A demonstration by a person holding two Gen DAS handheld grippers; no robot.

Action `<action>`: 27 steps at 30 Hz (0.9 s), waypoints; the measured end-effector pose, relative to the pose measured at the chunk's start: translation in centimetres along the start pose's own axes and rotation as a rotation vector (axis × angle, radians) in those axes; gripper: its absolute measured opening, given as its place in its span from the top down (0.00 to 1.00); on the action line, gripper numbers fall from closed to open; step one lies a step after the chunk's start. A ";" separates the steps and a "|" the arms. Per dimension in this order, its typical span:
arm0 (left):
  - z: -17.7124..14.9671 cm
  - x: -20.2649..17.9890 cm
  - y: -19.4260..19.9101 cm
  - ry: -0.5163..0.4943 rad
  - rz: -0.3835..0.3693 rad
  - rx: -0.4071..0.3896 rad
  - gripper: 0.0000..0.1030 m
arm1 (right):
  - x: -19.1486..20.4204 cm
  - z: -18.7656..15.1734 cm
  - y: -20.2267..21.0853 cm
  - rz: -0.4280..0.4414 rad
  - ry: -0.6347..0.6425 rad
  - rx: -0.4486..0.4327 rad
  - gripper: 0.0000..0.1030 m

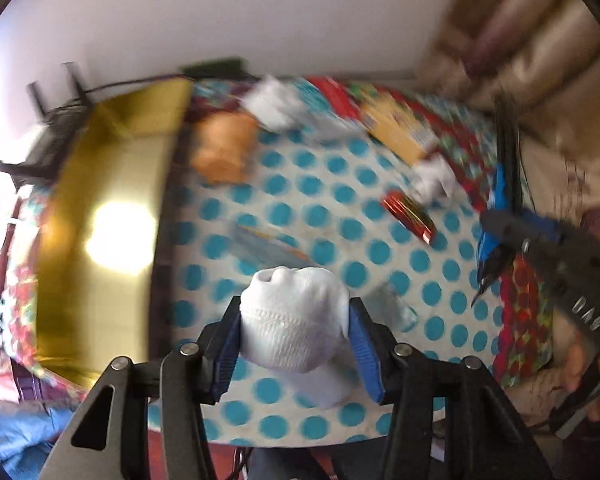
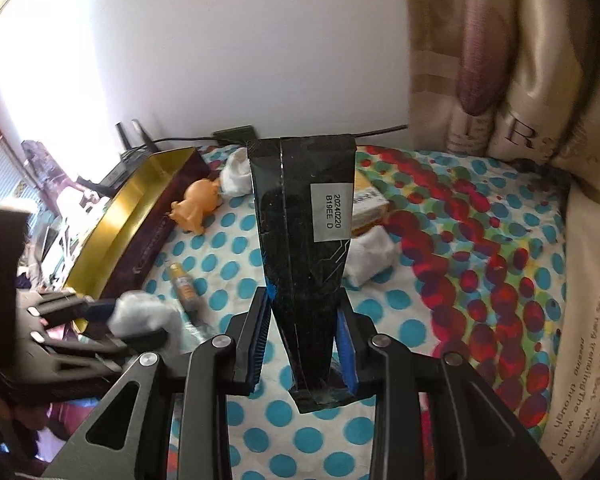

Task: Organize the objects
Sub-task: 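Carry the white cloth with the left gripper into the gold tray and release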

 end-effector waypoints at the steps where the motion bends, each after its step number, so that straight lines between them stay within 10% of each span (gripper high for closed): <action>1: 0.2 1.4 0.8 0.031 0.015 -0.015 0.50 | 0.8 0.2 -0.1 0.008 0.021 -0.001 0.72; 13: -0.8 15.7 -0.2 0.172 0.158 0.000 0.49 | 11.2 2.8 -1.7 0.105 0.141 -0.018 0.72; 22: -1.0 15.7 -3.0 0.077 0.066 0.029 0.44 | 16.9 2.9 -2.9 0.069 0.175 0.005 0.72; 27: -0.3 15.5 -2.8 0.036 0.054 -0.013 0.21 | 18.6 3.2 -4.2 0.051 0.176 0.018 0.72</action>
Point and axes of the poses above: each gripper's, at about its wrist camera, not at the fingertips, and y roughly against the way its jaws point, x to its left, z to its top, the point moved 6 cm from there along -y, roughly the way its jaws point, and after that the axes turned 2 degrees about z, right-handed, at the moved point
